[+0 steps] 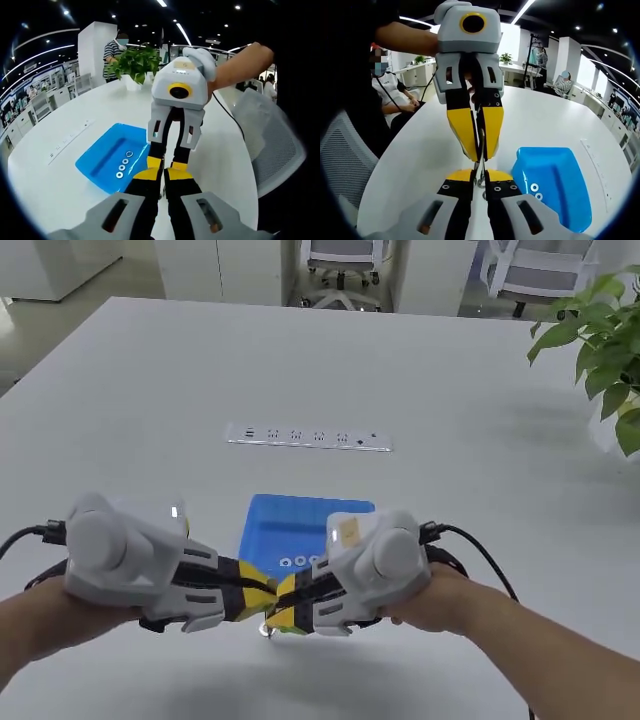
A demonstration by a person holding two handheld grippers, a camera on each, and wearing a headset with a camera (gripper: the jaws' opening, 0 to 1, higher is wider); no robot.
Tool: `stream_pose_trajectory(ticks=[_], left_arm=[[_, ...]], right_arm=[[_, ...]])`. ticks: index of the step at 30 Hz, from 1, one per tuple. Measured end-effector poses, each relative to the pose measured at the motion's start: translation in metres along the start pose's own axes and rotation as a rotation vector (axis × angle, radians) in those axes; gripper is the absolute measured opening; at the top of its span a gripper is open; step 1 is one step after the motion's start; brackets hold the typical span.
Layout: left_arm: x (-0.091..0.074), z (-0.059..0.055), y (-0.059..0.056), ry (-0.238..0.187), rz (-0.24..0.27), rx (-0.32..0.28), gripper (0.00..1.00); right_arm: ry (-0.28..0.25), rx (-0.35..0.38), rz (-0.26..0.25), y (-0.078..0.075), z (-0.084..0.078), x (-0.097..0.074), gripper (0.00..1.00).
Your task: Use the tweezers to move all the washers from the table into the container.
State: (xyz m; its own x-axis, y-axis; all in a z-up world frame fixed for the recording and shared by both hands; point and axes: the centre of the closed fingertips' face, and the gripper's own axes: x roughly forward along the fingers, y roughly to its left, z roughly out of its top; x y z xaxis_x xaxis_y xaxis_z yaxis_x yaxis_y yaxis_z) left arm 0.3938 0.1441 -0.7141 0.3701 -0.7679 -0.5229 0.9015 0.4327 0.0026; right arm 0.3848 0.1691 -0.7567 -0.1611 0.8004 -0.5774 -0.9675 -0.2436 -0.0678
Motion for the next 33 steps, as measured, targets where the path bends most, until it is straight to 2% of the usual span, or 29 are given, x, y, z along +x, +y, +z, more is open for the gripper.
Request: stream_pose_trajectory(ticks=[14, 21, 23, 33], left_arm=[[0.0, 0.007, -0.005, -0.003, 0.009, -0.001, 0.07], [-0.002, 0.002, -0.001, -0.002, 0.008, -0.001, 0.07], [-0.002, 0.002, 0.0, -0.002, 0.009, -0.001, 0.07], [-0.003, -0.002, 0.006, 0.001, 0.016, -0.002, 0.07]], right_arm=[[-0.005, 0.002, 0.001, -0.001, 0.001, 0.002, 0.1], [0.0, 0.026, 0.0, -0.001, 0.001, 0.004, 0.09], [0.002, 0.074, -0.003, -0.002, 0.0, 0.004, 0.09], [0.001, 0.076, -0.012, -0.003, 0.0, 0.004, 0.07]])
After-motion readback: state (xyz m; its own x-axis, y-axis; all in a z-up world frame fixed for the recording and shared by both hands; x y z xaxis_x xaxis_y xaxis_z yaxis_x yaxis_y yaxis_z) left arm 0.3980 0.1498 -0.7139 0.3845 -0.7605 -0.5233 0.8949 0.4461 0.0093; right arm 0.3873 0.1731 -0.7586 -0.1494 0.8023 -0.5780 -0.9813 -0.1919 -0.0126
